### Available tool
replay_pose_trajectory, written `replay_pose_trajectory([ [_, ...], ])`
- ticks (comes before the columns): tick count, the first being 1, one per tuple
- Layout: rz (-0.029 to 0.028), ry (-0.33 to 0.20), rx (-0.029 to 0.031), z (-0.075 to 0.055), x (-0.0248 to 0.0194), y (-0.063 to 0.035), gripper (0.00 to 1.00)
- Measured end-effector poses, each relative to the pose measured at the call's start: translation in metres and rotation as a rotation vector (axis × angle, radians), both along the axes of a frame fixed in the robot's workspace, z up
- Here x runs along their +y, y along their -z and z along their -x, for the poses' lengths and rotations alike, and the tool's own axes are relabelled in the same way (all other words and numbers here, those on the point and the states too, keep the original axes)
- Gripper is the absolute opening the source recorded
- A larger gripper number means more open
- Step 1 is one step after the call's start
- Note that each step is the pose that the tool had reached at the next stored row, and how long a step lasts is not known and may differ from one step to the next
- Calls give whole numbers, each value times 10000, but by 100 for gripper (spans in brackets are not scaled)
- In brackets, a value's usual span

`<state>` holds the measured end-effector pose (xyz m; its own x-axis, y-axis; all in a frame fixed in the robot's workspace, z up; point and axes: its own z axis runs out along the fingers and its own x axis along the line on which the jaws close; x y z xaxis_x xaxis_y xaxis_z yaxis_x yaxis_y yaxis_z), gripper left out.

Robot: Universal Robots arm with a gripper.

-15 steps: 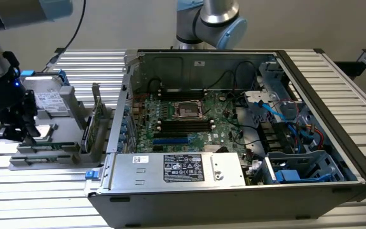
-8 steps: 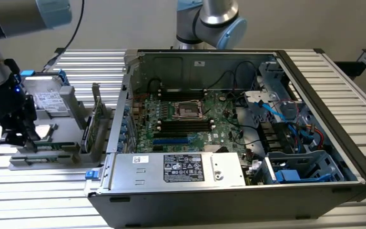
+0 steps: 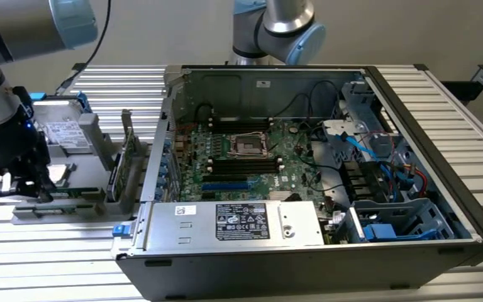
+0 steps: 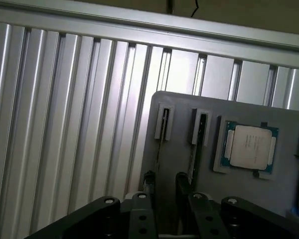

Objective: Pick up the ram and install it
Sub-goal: 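Pick up the ram and move it above insertion slot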

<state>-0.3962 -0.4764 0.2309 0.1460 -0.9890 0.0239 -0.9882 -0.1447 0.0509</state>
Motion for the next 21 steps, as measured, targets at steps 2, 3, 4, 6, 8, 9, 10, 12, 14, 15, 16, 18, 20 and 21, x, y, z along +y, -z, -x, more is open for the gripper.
replay_pose_trajectory([
  [2, -3, -23, 5, -64, -1, 39, 31],
  [3, -2, -30, 10, -91, -1, 55, 31],
  [4, -2, -37, 12, -114, -1, 75, 31],
  [6, 0, -41, 15, -120, -11, 110, 31],
  [8, -1, -41, 14, -120, -27, 146, 31],
  [9, -3, -40, 12, -120, -35, 165, 31],
  [10, -3, -41, 12, -120, -40, 184, 31],
  [12, -3, -41, 13, -121, -52, 217, 31],
  [14, -1, -41, 14, -124, -60, 243, 31],
  [15, -2, -41, 13, -125, -63, 258, 31],
  [16, -2, -41, 13, -128, -66, 270, 31],
  [18, -1, -41, 19, -147, -72, 286, 31],
  [20, -2, -40, 27, -170, -74, 302, 31],
  [21, -3, -32, 27, -175, -74, 309, 31],
])
